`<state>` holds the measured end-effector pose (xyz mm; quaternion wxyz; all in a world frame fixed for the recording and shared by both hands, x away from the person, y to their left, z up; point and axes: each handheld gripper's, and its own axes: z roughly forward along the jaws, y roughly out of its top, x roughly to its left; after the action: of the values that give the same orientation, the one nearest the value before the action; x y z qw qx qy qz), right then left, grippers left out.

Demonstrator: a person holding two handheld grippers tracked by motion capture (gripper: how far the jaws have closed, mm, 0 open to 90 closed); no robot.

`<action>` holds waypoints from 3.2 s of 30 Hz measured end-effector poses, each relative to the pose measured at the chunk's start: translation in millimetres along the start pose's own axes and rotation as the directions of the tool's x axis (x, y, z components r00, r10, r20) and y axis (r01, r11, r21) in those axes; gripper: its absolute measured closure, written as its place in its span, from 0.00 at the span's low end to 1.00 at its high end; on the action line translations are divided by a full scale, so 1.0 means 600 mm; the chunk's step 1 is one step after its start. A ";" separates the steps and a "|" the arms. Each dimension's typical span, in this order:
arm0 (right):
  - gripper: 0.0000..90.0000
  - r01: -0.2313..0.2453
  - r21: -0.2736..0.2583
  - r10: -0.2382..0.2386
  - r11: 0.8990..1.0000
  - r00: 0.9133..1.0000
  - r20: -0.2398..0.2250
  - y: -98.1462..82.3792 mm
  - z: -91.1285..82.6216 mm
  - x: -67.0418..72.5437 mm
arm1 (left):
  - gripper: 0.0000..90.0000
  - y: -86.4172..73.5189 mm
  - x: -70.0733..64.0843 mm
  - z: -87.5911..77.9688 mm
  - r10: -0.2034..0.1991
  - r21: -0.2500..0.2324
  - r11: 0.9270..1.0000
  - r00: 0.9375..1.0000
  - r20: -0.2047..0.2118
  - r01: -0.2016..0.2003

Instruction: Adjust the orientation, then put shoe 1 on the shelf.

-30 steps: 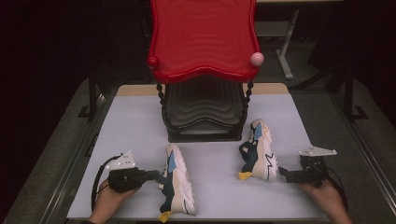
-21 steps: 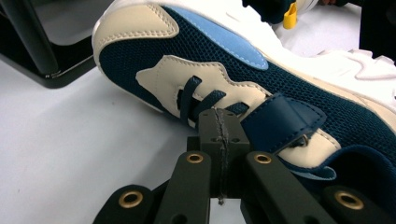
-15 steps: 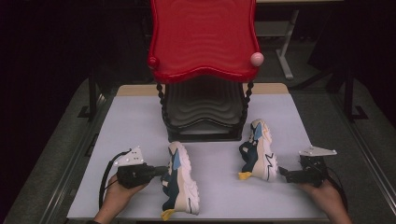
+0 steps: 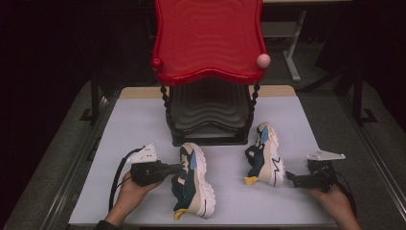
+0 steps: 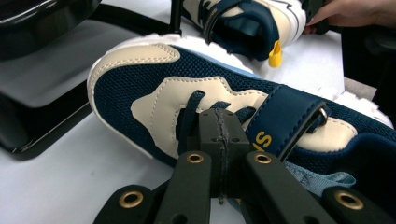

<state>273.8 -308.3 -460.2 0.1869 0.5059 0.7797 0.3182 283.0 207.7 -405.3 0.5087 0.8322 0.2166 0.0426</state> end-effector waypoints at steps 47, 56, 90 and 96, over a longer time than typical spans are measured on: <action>0.02 0.000 -0.001 0.000 1.000 1.000 0.000 0.000 0.000 0.000 | 0.61 0.074 -0.037 0.104 0.000 0.035 0.999 0.997 0.076 -0.002; 0.02 0.001 -0.001 -0.001 1.000 1.000 -0.001 0.000 0.000 0.000 | 0.72 0.070 -0.034 0.120 -0.012 0.053 0.999 0.997 0.075 0.008; 0.02 -0.001 -0.001 0.001 1.000 1.000 -0.001 0.000 0.000 0.000 | 0.92 0.104 -0.052 0.084 0.105 -0.038 0.994 0.988 0.117 -0.101; 0.02 -0.001 -0.001 0.001 1.000 1.000 -0.001 0.000 0.000 0.000 | 0.91 0.128 -0.062 0.077 0.135 -0.056 0.990 0.982 0.129 -0.129</action>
<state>273.8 -308.4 -460.3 0.1868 0.5058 0.7794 0.3189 287.1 124.8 -355.5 0.5375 0.8334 0.1257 0.0260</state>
